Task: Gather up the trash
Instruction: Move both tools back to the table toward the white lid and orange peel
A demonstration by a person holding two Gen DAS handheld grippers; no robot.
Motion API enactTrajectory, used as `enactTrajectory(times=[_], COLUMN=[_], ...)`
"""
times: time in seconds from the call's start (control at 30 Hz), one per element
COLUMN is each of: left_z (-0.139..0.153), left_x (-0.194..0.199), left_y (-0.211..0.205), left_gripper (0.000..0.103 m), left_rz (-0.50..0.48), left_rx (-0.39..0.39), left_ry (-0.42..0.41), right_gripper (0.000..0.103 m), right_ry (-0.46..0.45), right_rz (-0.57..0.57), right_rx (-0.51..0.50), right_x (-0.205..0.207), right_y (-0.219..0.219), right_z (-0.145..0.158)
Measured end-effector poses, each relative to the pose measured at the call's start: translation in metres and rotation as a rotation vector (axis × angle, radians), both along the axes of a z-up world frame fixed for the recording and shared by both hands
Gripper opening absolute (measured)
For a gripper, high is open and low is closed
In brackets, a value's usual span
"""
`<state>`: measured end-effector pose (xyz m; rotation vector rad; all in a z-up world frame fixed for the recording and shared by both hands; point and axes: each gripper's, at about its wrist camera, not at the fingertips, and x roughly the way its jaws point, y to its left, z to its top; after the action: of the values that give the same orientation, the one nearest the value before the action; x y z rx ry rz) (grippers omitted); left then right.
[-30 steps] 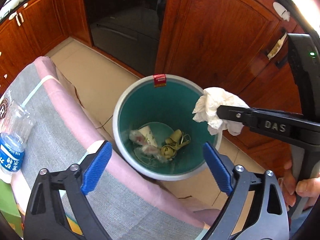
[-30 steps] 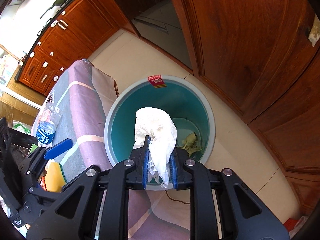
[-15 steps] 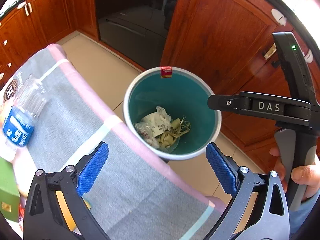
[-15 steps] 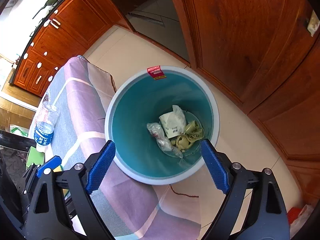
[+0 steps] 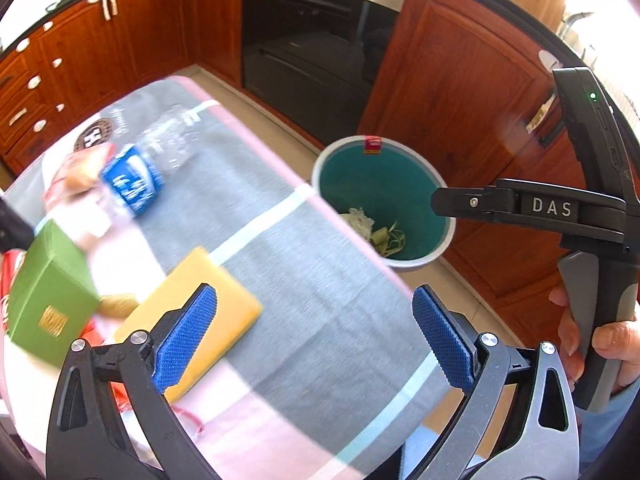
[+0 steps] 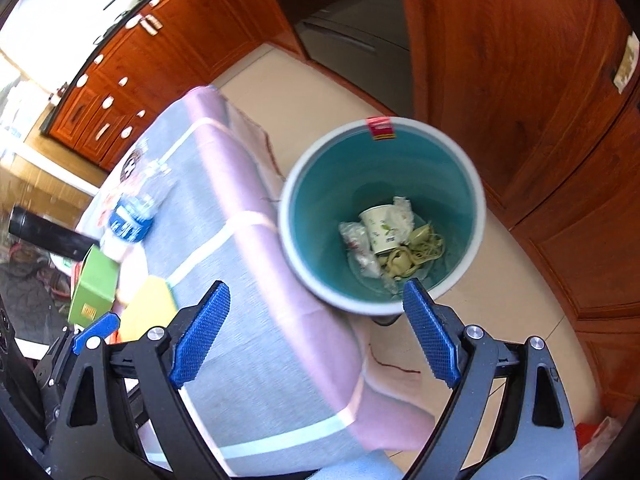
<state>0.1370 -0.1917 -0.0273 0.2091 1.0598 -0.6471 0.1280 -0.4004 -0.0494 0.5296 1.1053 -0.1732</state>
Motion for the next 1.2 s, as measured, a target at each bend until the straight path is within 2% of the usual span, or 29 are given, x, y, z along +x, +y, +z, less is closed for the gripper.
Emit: enactTrajectory(times=[0.23,0.53,0.9,1.03,1.2], left_z=[0.007,-0.008,-0.029,-0.031,-0.032], left_x=[-0.014,-0.021,-0.033,-0.033,-0.029], left_y=[0.070,0.164,0.238,0.253,0.264], left_gripper=[0.099,0.099,0.099,0.099,0.099], left_rz=[0.083,0.201,0.257,0.265,0.274], left_rx=[0.000,0.012,0.015,0.013,-0.005], left_ry=[-0.023,-0.028,0.002,0.010,0.019], right_gripper=[0.084,0.084,0.084,0.075,0.059], right_ry=[0.000,0.022,0.076,0.099,0.123], right_rz=[0.074,0.209,0.357,0.382,0.386], right_rx=[-0.021,-0.037,-0.030,-0.040,-0.067], right_x=[-0.004,0.001,0.012,0.017,0.021], right_y=[0.054,0.137,0.233,0.253,0.264], right_z=[0.011,0.010,-0.023,-0.035,-0.049])
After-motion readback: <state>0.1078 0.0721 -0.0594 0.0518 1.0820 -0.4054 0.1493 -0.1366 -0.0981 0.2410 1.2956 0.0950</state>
